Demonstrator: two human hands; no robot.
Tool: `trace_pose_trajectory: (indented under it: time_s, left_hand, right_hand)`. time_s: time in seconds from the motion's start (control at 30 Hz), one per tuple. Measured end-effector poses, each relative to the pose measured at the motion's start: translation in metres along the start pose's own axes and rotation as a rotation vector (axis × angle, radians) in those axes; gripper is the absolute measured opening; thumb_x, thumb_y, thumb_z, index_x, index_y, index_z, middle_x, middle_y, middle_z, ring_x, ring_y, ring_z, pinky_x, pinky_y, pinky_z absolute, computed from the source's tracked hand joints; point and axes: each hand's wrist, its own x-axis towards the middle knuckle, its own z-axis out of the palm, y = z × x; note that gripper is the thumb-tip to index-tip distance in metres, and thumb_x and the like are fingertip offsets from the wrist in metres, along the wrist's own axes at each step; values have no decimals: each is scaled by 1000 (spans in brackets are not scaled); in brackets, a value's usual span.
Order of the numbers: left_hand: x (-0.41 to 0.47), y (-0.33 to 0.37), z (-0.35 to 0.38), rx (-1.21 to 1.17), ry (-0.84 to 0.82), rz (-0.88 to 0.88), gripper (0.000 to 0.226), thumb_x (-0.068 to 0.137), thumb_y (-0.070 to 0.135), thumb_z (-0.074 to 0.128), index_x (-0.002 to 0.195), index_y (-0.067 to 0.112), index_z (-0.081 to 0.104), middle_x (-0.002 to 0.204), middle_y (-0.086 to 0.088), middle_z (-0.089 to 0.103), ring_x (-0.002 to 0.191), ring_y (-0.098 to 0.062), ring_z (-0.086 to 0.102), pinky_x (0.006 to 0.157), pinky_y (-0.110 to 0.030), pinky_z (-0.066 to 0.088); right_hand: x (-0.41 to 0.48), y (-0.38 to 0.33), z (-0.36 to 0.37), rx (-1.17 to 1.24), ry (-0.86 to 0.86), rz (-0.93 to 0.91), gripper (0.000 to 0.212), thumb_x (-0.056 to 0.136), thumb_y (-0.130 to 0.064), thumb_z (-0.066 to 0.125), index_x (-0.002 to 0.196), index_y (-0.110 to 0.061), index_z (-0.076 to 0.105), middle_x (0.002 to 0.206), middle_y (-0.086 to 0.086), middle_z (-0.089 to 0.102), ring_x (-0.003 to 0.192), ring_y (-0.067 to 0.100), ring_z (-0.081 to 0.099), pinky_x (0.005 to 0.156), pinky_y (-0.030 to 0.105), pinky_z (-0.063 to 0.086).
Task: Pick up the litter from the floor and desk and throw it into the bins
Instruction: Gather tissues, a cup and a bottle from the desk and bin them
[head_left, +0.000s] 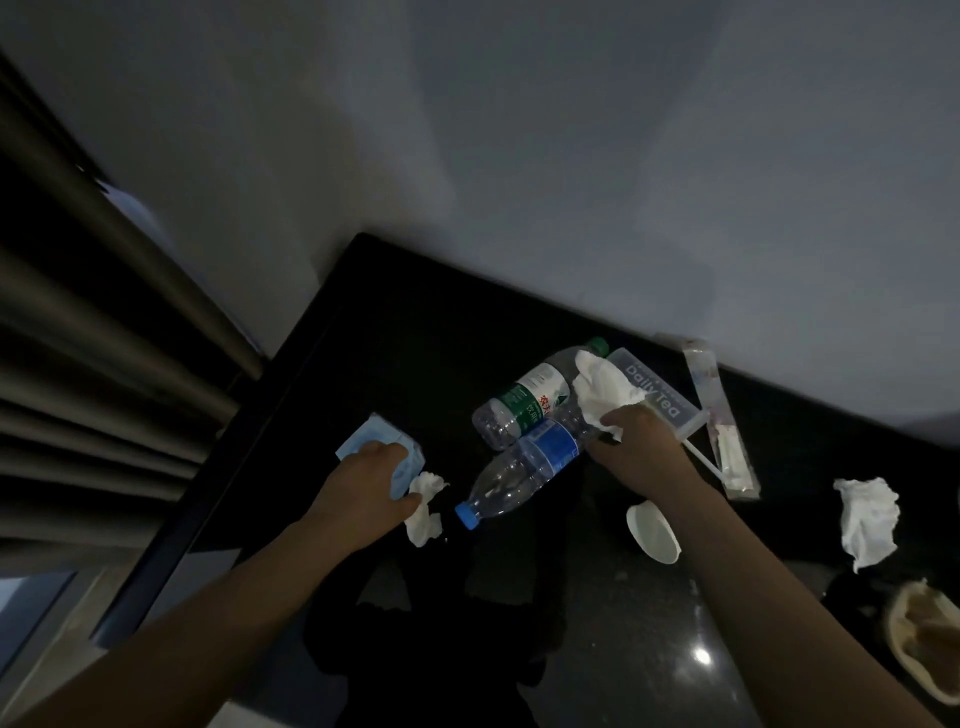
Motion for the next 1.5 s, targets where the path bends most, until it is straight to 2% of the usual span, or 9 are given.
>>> trace_pose_trajectory:
  time_s: [0.13,0.47,0.7,0.83,0.97,1.13,1.2,1.37,1.5]
  left_hand:
    - [-4,3,-2,-28,5,5,30,85,29,65,107,10,55,105,-1,57,96,-16,58,76,-22,44]
    - [-30,-6,-16,-54,60,-57,47,88,26,64,130,10,48,130,-11,48,113,-20,52,82,-16,36]
    - [-45,-27,-20,-70,102,-92,45,83,29,68,123,11,54,119,-11,55,105,-21,57,87,-30,48]
    - [-45,-28,-15,-118,126,-54,63,78,34,74,131,13,46,126,-9,50,114,-23,52,92,-30,45]
    - [-32,-13,-4,-104,133,-67,96,75,48,74,149,19,21,151,-11,21,137,-29,27,110,-40,33]
    - [0,9,8,-69,79,-210,103,74,60,68,151,30,7,157,-5,-9,144,-33,-3,113,-51,25]
    - [10,14,15,-13,49,-223,105,72,60,69,151,29,8,157,-7,-10,144,-35,-5,113,-52,26]
    - [19,19,30,157,-30,-258,98,69,59,71,147,29,19,152,-9,7,139,-37,7,103,-51,38]
    - [21,13,36,214,-11,-244,97,67,59,73,145,27,25,147,-11,13,134,-36,14,100,-48,42]
  right_hand:
    - [-7,-4,4,33,17,-4,42,91,-25,62,129,-9,55,129,10,54,96,13,51,81,23,40]
    - [-67,-65,37,72,-45,-431,24,87,-20,61,109,-9,63,111,0,57,94,12,58,81,16,43]
    - [-80,-94,70,104,-227,-606,45,83,-21,68,126,-11,59,130,3,54,113,17,56,97,27,45]
    - [-82,-82,65,122,-211,-563,42,86,-24,66,126,-15,57,128,-2,53,107,10,55,92,17,43]
    - [-84,-56,52,120,-161,-493,31,87,-23,64,118,-23,60,118,-8,56,102,4,54,86,14,42]
    - [-90,-25,42,139,-154,-396,38,87,-22,64,124,-29,57,112,-17,45,99,-2,48,87,15,43]
    - [-92,-16,40,147,-161,-352,39,88,-22,64,126,-27,56,113,-17,43,100,0,49,91,20,45]
    - [-91,7,43,171,-175,-246,39,89,-26,64,128,-26,55,115,-17,42,92,-3,50,77,4,38]
    - [-88,14,44,174,-161,-214,41,88,-27,65,128,-26,56,114,-16,43,86,-4,51,70,2,38]
